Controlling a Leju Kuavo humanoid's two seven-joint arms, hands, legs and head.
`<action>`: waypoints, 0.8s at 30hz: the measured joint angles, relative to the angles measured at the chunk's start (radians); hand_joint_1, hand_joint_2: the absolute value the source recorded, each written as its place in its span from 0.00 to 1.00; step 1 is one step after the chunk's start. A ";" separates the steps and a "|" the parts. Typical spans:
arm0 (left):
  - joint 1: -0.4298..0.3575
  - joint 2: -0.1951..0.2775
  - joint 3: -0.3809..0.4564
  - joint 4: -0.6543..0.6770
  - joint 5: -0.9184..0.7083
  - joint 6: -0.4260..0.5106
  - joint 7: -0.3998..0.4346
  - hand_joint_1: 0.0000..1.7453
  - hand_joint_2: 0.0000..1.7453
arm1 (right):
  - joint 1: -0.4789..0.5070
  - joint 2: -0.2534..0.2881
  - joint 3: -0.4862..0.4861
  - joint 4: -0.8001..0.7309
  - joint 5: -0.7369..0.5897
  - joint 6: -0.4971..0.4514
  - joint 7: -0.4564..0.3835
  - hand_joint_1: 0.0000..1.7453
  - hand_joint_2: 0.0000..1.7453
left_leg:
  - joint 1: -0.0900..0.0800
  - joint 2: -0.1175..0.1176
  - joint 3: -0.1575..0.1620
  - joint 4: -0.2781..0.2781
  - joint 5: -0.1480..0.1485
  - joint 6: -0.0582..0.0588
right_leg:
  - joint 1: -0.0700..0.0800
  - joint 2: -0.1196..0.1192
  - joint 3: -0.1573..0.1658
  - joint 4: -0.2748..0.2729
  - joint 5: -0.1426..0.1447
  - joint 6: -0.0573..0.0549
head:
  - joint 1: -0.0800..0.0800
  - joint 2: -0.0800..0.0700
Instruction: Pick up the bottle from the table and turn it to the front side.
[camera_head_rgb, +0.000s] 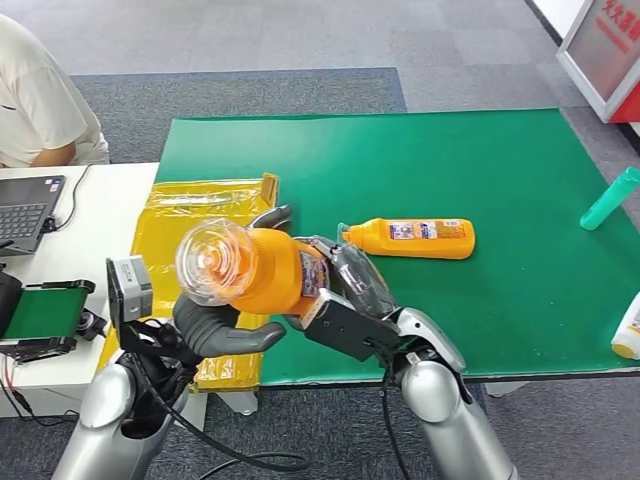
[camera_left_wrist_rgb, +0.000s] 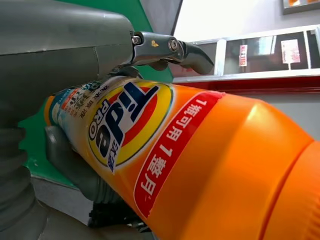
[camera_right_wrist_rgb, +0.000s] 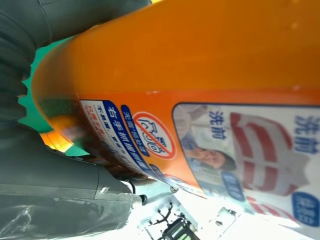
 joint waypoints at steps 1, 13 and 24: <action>-0.004 0.006 -0.007 0.000 -0.009 0.001 -0.001 0.00 1.00 | -0.002 0.000 -0.001 0.004 0.002 0.000 0.000 1.00 1.00 | 0.000 0.000 0.000 0.000 0.000 0.000 | 0.000 0.000 0.000 0.000 0.000 0.000 | 0.000 0.000; -0.032 0.009 -0.049 0.004 -0.228 0.053 -0.003 1.00 1.00 | -0.008 0.000 -0.005 0.035 0.058 -0.013 0.011 1.00 1.00 | 0.000 0.000 0.000 0.000 0.000 0.000 | 0.000 0.000 0.000 0.000 0.000 0.000 | 0.000 0.000; -0.031 -0.022 -0.042 0.004 -0.292 0.076 -0.020 1.00 1.00 | -0.008 0.001 -0.013 0.035 0.060 -0.010 0.017 0.65 1.00 | 0.000 0.000 0.000 0.000 0.000 0.000 | 0.000 0.000 -0.001 0.000 0.000 0.000 | 0.000 0.000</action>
